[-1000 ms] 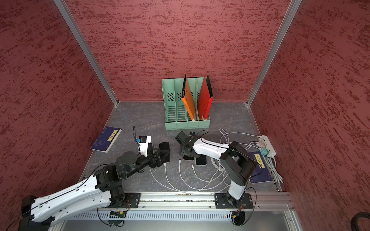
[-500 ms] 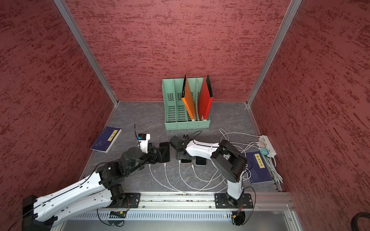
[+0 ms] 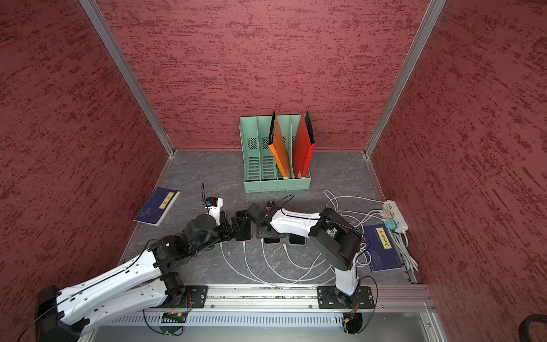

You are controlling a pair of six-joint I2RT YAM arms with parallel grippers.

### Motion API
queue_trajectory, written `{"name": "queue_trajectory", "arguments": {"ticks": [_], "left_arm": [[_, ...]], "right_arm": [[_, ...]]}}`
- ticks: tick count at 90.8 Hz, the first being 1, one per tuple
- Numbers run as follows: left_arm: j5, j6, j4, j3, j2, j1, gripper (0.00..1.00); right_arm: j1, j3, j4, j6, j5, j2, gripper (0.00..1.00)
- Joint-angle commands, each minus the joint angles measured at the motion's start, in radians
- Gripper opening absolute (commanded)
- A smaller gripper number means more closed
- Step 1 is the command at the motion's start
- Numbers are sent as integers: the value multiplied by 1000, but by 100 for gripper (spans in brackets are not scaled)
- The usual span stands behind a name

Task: Unplug the charging cable from the phone
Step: Place the phone at the center of the board.

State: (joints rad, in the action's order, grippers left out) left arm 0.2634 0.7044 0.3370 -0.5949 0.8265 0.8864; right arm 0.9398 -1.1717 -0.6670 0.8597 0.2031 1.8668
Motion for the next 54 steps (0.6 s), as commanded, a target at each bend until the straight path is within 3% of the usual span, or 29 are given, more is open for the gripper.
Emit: {"name": "queue_trajectory", "arguments": {"ticks": [1,24,54], "left_arm": [[-5,11,1,-16,6,-20,100],[5,25,78,-41,53,-69,100],[-2,29,121,-95,257,-83,100]], "right_arm": [[8,-10,-18,-1,2,-32,98],[8,-11,-29,-17,28,-122,98],[8,158,93,-17,63,-400,98]]}}
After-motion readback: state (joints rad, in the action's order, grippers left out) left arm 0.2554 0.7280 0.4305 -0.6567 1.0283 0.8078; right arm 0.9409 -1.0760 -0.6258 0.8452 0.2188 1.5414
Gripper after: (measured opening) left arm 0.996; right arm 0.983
